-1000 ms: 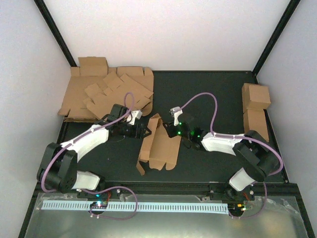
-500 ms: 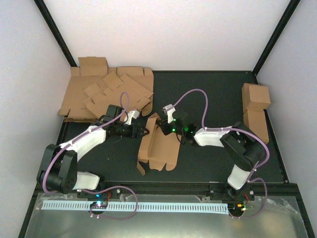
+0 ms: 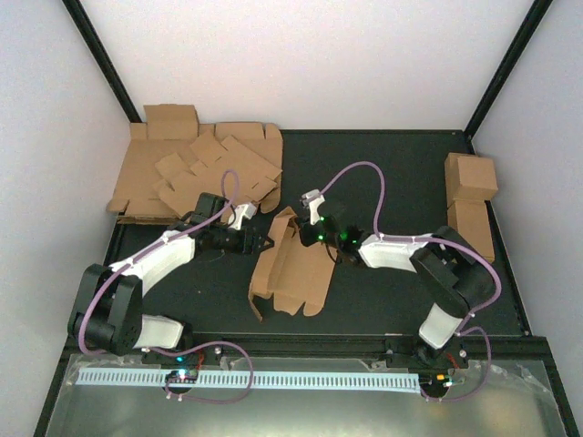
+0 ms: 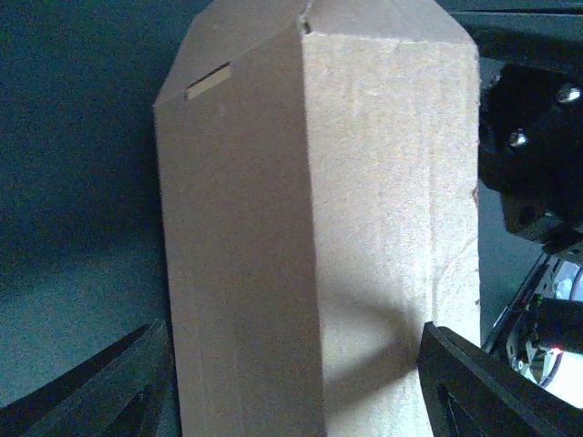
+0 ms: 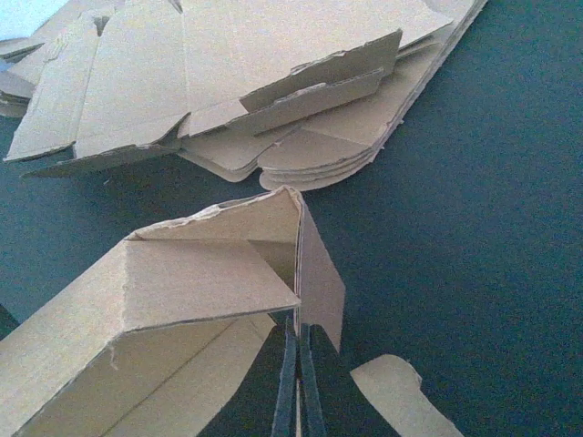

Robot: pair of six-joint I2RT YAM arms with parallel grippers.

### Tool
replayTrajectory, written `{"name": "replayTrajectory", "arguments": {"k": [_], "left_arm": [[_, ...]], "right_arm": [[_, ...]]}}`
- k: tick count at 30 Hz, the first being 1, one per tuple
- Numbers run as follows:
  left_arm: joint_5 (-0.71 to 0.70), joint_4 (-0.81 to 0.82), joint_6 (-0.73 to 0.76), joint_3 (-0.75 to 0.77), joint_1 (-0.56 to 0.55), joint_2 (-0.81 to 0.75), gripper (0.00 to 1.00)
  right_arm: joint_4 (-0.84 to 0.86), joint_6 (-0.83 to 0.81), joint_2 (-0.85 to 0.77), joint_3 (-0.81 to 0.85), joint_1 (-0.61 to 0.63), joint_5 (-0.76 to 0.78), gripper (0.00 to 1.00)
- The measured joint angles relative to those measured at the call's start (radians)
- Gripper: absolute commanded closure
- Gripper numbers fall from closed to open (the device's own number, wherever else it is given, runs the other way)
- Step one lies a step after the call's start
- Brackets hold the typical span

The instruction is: Fold the paper box

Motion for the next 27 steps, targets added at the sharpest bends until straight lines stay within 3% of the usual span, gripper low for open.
{"name": "replayTrajectory", "arguments": {"k": [22, 27], "left_arm": [[-0.010, -0.002, 0.016, 0.000, 0.000, 0.019, 0.24], [-0.009, -0.004, 0.019, 0.000, -0.002, 0.017, 0.18]], "right_arm": [[-0.048, -0.026, -0.043, -0.040, -0.009, 0.091, 0.98], [-0.052, -0.041, -0.044, -0.040, -0.015, 0.093, 0.98]]}}
